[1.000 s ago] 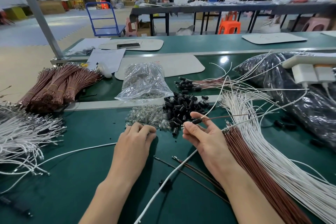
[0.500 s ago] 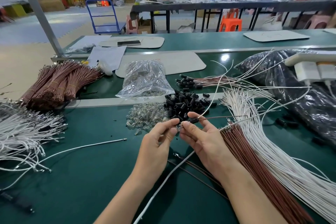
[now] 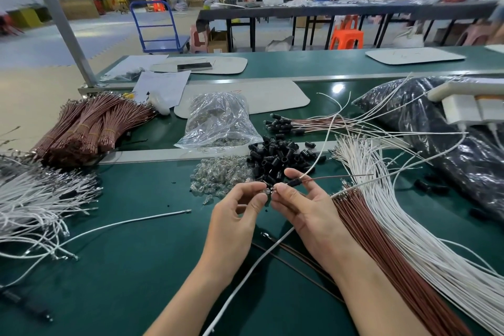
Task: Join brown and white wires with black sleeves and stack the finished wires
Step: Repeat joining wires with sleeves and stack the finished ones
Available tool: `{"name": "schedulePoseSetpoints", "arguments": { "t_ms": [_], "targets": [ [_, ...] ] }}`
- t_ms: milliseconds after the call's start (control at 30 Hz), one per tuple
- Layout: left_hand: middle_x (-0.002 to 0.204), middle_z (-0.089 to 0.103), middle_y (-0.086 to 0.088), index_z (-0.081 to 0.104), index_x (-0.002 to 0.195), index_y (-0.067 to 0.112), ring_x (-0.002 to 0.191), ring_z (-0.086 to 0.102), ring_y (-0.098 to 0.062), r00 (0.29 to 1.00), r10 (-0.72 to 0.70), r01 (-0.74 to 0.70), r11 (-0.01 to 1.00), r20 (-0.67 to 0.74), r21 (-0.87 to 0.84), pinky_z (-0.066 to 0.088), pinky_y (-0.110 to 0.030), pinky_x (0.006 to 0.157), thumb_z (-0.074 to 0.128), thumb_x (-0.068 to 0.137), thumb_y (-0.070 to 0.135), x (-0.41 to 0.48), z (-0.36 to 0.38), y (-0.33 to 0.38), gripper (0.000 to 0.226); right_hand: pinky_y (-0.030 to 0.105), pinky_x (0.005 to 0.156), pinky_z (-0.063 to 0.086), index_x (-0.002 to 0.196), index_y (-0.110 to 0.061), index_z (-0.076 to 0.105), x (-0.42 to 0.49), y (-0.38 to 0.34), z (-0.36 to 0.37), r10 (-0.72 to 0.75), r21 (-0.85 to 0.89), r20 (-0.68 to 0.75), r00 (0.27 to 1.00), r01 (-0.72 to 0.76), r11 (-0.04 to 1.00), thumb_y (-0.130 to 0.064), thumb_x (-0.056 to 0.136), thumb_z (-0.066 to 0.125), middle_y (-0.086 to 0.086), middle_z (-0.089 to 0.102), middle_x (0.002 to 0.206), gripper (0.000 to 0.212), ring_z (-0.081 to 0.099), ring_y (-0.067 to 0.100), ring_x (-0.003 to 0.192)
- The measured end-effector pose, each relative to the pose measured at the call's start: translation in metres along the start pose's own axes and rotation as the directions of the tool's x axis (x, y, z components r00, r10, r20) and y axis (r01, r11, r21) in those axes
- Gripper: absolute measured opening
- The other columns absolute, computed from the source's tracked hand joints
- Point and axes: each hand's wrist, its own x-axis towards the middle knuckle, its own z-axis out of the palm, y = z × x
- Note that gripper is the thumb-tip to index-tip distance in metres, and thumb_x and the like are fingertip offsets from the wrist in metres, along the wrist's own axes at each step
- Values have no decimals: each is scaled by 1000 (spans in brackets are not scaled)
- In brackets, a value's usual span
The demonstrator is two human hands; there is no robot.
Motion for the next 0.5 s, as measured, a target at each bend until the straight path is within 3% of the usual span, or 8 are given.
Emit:
{"name": "schedulePoseSetpoints", "arguments": {
  "t_ms": [500],
  "targets": [
    [97, 75, 18, 73, 102, 31, 96, 70, -1, 999, -40, 40, 999, -11, -25, 50, -13, 85, 69, 96, 20, -1, 0, -2, 14, 24, 72, 58, 112, -11, 65, -1, 4, 0, -59, -102, -2, 998, 58, 993, -13, 70, 78, 10, 72, 81, 45, 73, 20, 78]
  ]
}}
